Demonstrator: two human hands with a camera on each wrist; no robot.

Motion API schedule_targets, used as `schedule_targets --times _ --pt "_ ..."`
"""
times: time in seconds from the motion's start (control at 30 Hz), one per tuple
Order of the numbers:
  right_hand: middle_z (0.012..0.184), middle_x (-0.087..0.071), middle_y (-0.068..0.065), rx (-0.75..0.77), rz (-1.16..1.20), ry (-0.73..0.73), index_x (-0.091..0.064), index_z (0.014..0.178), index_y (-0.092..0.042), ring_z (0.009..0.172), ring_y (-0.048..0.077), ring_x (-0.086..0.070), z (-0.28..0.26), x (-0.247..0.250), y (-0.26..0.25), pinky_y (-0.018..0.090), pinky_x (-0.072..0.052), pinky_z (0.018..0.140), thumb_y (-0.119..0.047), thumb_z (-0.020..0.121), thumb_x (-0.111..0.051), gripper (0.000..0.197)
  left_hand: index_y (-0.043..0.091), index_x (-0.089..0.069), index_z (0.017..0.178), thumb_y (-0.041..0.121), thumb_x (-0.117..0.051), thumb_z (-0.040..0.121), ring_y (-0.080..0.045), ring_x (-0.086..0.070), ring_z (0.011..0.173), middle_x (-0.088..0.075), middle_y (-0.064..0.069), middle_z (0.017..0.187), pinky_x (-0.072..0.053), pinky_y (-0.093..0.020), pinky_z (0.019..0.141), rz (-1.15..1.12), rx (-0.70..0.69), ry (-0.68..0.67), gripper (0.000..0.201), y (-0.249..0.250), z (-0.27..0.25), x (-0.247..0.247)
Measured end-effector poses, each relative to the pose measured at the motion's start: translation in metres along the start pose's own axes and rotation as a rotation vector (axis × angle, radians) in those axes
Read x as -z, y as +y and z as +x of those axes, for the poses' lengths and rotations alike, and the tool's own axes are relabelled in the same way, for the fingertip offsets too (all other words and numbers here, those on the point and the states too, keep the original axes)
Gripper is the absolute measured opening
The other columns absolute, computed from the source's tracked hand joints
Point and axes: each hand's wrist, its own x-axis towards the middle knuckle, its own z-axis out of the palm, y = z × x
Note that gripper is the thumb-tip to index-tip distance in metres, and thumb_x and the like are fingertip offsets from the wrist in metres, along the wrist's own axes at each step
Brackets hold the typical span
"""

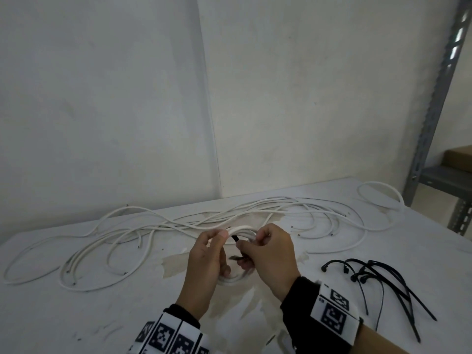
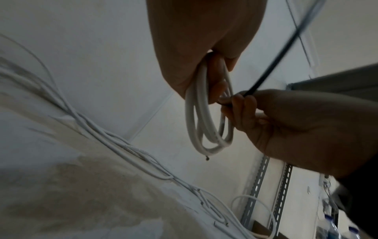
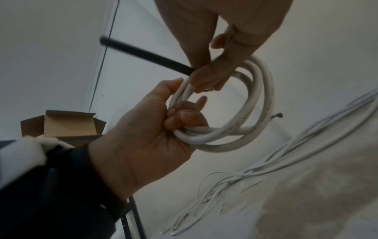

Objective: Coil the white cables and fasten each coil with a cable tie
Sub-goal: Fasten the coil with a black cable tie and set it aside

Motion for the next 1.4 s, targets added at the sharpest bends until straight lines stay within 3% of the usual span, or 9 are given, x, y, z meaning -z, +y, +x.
schedule_targets --times 0.2,0.33,0.5,0.63,0.7,0.8,0.93,1.1,1.4 --pt "0.054 -0.060 0.011 -0.041 0.330 -0.009 -0.044 0.069 -0.006 0.037 0.016 -0.057 -0.003 0.003 0.003 0.020 -0.049 0.042 0.006 0.076 -0.069 0.029 0.012 -0.046 0.062 0.019 -0.046 0.095 -0.007 -0.025 0.037 -0.026 0.007 0.042 -0.034 -0.021 0.041 -0.036 0.021 -0.075 0.033 0.006 0.000 0.000" --pt "0.075 -0.067 0.018 -0.028 0.311 -0.131 -0.059 0.080 -0.001 0.055 0.016 -0.067 -0.006 0.005 0.001 0.017 -0.054 0.055 0.008 0.084 -0.058 0.009 0.016 -0.061 0.083 0.019 -0.046 0.095 -0.006 -0.025 0.038 -0.025 0.007 0.044 -0.033 -0.020 0.040 -0.115 0.006 -0.060 0.019 0.004 0.002 0.004" --pt "0.094 -0.065 0.004 0.175 0.039 -0.383 -0.069 0.080 -0.019 0.070 0.000 -0.065 -0.016 0.009 0.004 0.013 -0.048 0.067 0.010 0.078 -0.064 0.029 0.014 -0.062 0.102 0.017 -0.048 0.094 -0.006 -0.030 0.040 -0.032 0.003 0.048 -0.033 -0.019 0.040 -0.211 0.001 -0.045 0.017 0.001 0.008 0.007" --pt "0.105 -0.056 -0.012 0.416 -0.160 -0.468 -0.074 0.087 -0.015 0.088 -0.005 -0.059 -0.019 0.007 0.005 0.009 -0.044 0.076 -0.011 0.080 -0.070 0.010 0.013 -0.061 0.108 0.020 -0.051 0.090 -0.022 -0.048 0.064 -0.048 -0.011 0.069 -0.043 -0.031 0.063 -0.249 -0.015 -0.080 0.021 -0.001 0.006 0.006" --pt "0.091 -0.064 -0.012 0.510 -0.173 -0.462 -0.074 0.089 -0.011 0.084 -0.001 -0.060 -0.018 0.006 0.006 0.010 -0.044 0.076 -0.021 0.082 -0.064 0.015 0.015 -0.060 0.105 0.024 -0.054 0.085 -0.024 -0.047 0.068 -0.047 -0.012 0.073 -0.042 -0.032 0.064 -0.242 -0.024 -0.082 0.024 -0.002 0.005 0.007" --pt "0.072 -0.062 -0.014 0.503 -0.143 -0.436 -0.068 0.070 -0.021 0.071 0.002 -0.058 -0.015 0.008 0.002 0.014 -0.043 0.068 -0.033 0.081 -0.059 0.018 0.013 -0.060 0.103 0.019 -0.051 0.090 -0.011 -0.033 0.048 -0.030 -0.005 0.060 -0.035 -0.022 0.045 -0.226 -0.010 -0.052 0.017 0.001 0.006 0.009" --pt "0.059 -0.060 -0.009 0.380 -0.183 -0.326 -0.059 0.065 -0.027 0.056 0.003 -0.058 -0.008 0.008 0.000 0.017 -0.045 0.058 -0.022 0.087 -0.062 0.023 0.012 -0.059 0.098 0.023 -0.047 0.094 -0.007 -0.026 0.041 -0.028 0.002 0.052 -0.032 -0.018 0.039 -0.234 0.012 -0.035 0.017 0.002 0.007 0.009" --pt "0.057 -0.058 -0.002 0.243 -0.264 -0.275 -0.056 0.061 -0.016 0.043 0.005 -0.056 -0.007 0.004 -0.007 0.017 -0.043 0.046 -0.016 0.090 -0.057 0.029 0.012 -0.058 0.099 0.027 -0.042 0.097 -0.006 -0.024 0.039 -0.025 0.007 0.046 -0.030 -0.018 0.039 -0.218 0.028 -0.045 0.022 0.002 0.003 0.003" --pt "0.052 -0.056 0.001 0.165 -0.248 -0.221 -0.054 0.058 -0.012 0.037 0.007 -0.054 -0.010 0.002 -0.014 0.016 -0.043 0.041 -0.016 0.090 -0.057 0.032 0.014 -0.059 0.088 0.029 -0.043 0.096 -0.006 -0.026 0.040 -0.027 0.008 0.045 -0.030 -0.019 0.041 -0.190 0.039 0.003 0.023 0.002 0.003 -0.004"
